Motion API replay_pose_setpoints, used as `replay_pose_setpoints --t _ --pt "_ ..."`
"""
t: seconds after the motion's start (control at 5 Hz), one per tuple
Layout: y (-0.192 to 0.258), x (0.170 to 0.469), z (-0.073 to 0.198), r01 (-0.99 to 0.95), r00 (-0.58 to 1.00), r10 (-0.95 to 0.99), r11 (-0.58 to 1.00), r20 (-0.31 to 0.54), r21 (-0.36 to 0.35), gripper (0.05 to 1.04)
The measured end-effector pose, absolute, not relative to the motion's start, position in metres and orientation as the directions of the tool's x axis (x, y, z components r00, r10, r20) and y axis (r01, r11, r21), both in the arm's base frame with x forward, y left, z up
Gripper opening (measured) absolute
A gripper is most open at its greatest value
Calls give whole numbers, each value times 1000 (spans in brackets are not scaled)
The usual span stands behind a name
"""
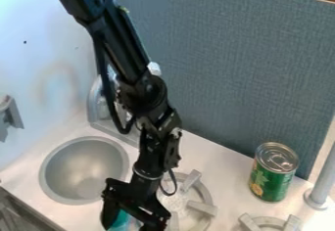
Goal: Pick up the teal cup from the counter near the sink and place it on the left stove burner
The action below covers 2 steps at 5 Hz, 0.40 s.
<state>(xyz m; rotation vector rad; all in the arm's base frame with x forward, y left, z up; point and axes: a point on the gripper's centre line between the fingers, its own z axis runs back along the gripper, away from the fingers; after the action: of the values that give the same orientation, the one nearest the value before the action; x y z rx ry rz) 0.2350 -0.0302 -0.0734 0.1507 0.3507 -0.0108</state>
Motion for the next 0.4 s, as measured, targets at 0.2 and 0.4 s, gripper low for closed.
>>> replay_pose_setpoints --t 0.2,0.4 --pt "-29 237 -74 43 939 9 989 -344 144 1001" --pt "-23 238 -74 34 938 18 989 -345 144 1001"
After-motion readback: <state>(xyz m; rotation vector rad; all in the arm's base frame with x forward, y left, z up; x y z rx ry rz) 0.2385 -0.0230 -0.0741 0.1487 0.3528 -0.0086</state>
